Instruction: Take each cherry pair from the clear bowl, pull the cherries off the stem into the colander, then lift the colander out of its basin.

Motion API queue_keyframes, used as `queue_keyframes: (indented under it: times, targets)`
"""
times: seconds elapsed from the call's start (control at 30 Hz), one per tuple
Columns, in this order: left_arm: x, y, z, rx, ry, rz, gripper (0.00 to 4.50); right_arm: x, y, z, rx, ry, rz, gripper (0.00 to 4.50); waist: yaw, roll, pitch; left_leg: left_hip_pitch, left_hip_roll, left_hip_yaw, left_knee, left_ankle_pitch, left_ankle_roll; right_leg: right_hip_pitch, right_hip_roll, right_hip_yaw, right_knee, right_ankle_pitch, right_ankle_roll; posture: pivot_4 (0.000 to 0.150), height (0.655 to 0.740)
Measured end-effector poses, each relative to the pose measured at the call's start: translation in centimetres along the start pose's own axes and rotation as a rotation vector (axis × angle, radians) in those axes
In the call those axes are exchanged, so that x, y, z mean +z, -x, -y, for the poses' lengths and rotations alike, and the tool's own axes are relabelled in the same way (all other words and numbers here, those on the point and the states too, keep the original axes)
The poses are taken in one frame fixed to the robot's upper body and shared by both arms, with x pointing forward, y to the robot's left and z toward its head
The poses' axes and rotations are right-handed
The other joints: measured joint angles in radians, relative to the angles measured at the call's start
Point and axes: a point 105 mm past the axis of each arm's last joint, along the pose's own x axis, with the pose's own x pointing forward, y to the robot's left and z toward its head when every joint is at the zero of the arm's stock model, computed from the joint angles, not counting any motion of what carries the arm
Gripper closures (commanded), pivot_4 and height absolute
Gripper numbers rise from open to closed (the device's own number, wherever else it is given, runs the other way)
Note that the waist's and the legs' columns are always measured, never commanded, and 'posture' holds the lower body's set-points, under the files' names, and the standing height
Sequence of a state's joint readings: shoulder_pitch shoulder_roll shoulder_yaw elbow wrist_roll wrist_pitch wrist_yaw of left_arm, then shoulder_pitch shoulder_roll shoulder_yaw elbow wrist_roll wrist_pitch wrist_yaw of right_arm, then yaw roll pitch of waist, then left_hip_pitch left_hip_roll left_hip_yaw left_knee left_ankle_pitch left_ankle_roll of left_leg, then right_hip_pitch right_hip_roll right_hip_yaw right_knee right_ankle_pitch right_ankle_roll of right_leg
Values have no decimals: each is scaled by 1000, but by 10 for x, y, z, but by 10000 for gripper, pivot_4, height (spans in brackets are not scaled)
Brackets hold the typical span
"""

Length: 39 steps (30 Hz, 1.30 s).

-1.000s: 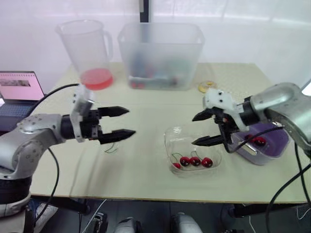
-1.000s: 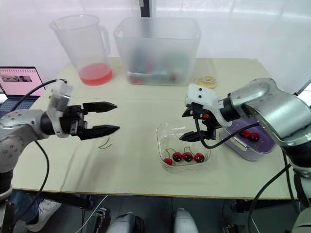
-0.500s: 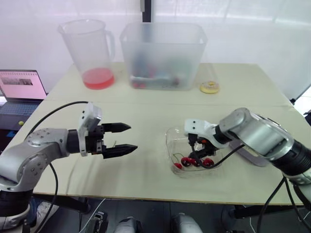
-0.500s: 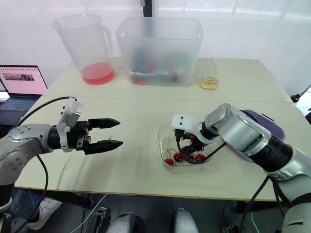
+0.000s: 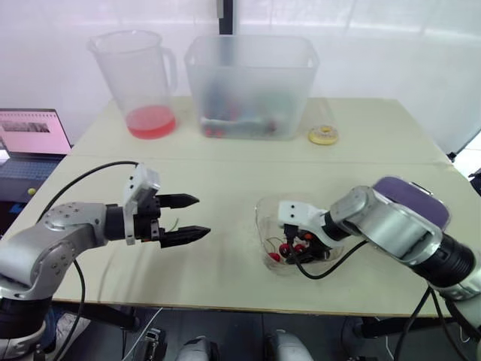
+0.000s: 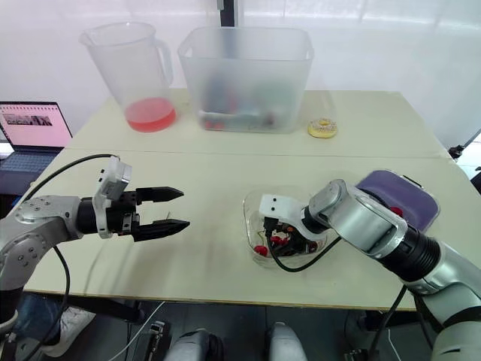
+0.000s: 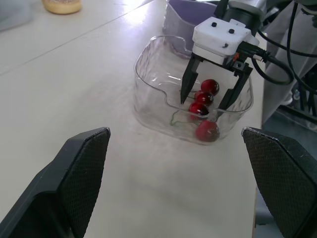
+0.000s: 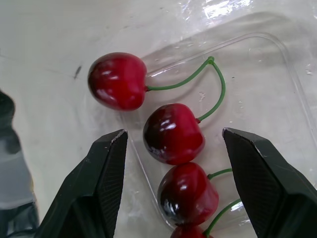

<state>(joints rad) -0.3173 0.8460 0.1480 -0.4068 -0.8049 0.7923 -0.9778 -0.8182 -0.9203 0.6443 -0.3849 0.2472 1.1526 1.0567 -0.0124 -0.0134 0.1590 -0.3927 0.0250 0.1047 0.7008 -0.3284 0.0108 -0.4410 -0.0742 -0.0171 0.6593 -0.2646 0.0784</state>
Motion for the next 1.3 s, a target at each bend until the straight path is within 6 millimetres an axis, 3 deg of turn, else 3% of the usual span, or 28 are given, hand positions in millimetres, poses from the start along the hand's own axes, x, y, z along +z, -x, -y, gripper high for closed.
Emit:
queue_keyframes:
  times: [0.1,0.17,0.4,0.57,0.67,0.87,1.03,1.1,1.3]
  targets:
    - [-1,1,-1,9,-4,-7,0,-1,-5,-2,-1,-11,2,21301,0,0,0,0,0,0,0,0,0,0,0,0,0,0,0,1500,7131]
    - [-1,1,-2,14,-7,-10,0,0,-7,-2,-3,-13,6,30725,-1,0,0,0,0,0,0,0,0,0,0,0,0,0,0,1500,7131]
    - [-2,1,-9,33,-8,-9,0,1,-5,-2,-18,-9,6,30725,-1,0,0,0,0,0,0,0,0,0,1,0,0,0,0,1500,7131]
    - [-1,0,-13,35,17,25,0,11,15,3,-59,-2,50,30725,1,0,0,0,0,0,0,0,0,0,0,0,0,0,0,1500,7131]
    - [13,-4,-19,35,19,97,0,28,45,8,-101,64,152,30725,4,0,0,0,0,-1,0,0,0,1,0,-1,0,0,0,1500,7131]
    - [45,-16,-41,76,-24,254,0,54,134,27,-307,156,336,30725,0,-1,0,0,-1,-1,0,0,0,2,0,-2,-1,0,0,1500,7131]
    - [63,-32,-49,37,17,347,0,67,178,53,-562,301,457,30725,0,-1,0,1,0,-1,0,0,0,2,2,-2,-2,0,0,1500,7131]
    - [78,-42,-53,36,29,412,0,71,180,60,-650,375,483,30725,3,-1,0,0,0,-1,0,0,0,3,2,-2,-1,0,0,1500,7131]
    - [114,-55,-58,15,85,549,0,75,158,74,-839,596,442,30725,-2,-1,0,0,0,0,0,1,-1,2,2,-2,0,0,1,1500,7131]
